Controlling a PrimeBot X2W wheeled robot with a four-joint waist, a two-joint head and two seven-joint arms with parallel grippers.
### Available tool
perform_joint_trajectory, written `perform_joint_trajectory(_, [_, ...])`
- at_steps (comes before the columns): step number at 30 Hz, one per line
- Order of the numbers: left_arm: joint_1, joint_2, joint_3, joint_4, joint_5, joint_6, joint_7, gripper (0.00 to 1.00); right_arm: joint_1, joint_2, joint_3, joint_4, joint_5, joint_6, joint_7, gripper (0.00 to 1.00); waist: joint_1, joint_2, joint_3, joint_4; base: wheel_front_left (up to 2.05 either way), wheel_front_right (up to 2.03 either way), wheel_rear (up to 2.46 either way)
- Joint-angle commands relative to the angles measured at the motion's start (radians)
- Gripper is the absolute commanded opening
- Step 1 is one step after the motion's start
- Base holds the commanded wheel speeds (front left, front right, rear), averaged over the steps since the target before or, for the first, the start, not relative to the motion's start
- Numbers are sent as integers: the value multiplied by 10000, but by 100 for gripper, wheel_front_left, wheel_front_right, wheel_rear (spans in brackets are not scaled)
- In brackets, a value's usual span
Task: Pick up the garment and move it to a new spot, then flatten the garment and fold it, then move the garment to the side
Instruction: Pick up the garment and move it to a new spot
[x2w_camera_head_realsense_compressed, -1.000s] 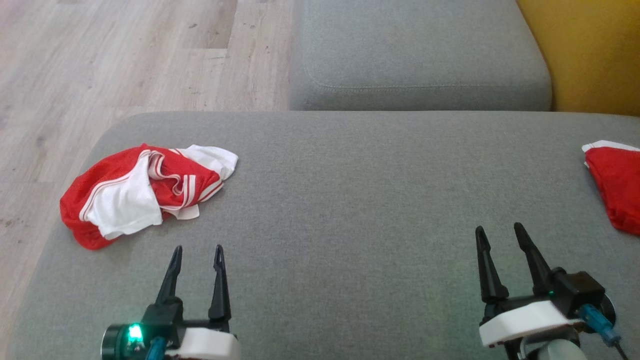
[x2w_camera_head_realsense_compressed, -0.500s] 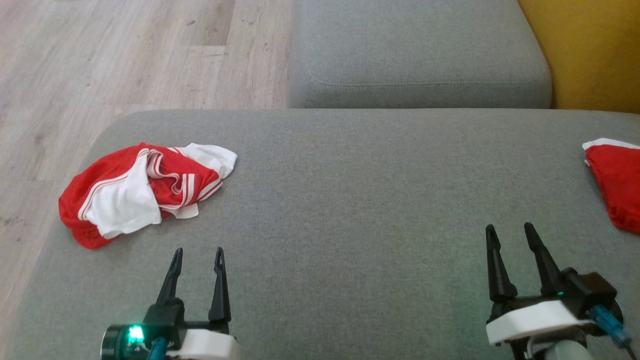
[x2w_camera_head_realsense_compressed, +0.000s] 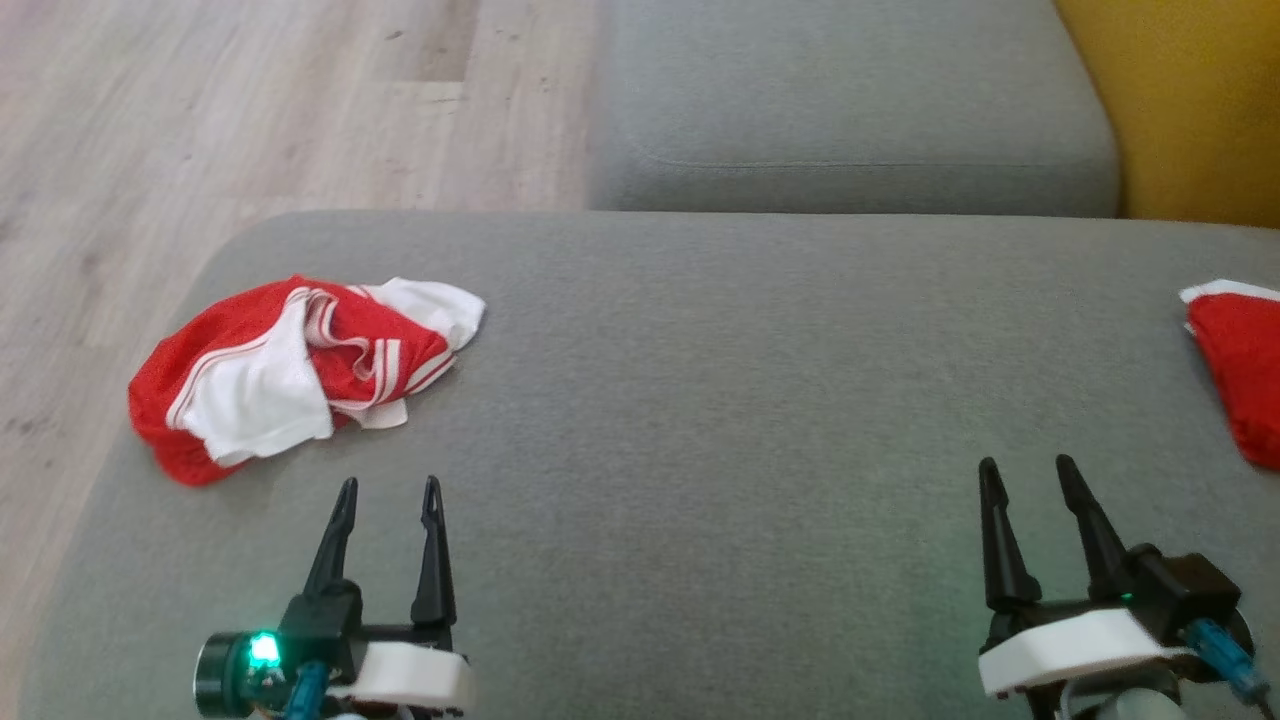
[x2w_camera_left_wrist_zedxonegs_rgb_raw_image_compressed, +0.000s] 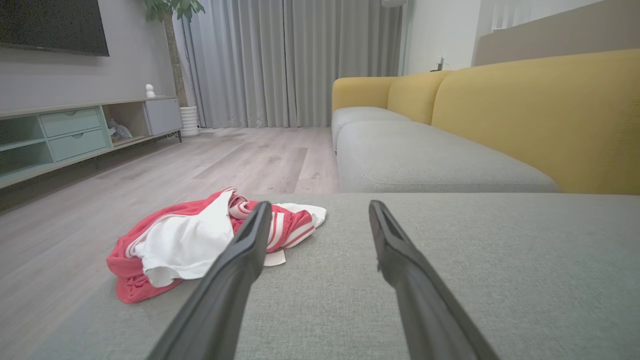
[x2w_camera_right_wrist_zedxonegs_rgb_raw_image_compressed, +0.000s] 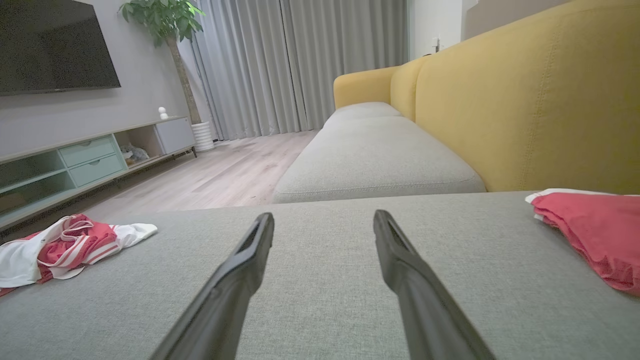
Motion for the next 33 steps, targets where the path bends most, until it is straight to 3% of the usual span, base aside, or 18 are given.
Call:
perform_joint_trajectory(1, [-526,1,394,-379,98,32,-51,100,-178,-48,139,-281,24,-7,-108,100,0,0,36,297,0,0,0])
perform_joint_trajectory(11, [-154,60,1224,-642,195,68,-51,100,-215,-47,25,-285,131,-7,-108,100,0,0,395,2892,0,0,0])
perform_joint_trajectory(17, [-129,222,1965,-985,230,15,-51,100,-274,-47,-12,-266,-78,-7,-108,100,0,0,801,3811,0,0,0])
perform_joint_trajectory(22, [-1414,475,2141,-1225,385,-371,-51,100,-592,-69,-217,-371,-824,-7,-109,100,0,0,2014,3863,0,0,0])
perform_joint_trajectory(27, [-3379,730,2009,-723,422,-1002,-51,100,-1144,-585,-328,-519,-1255,-7,-109,100,0,0,3337,3598,0,0,0])
perform_joint_trajectory(33, [-7027,1130,1454,2111,635,-1764,109,100,-2129,-1613,-400,-859,-1542,-7,-109,100,0,0,5163,2980,0,0,0])
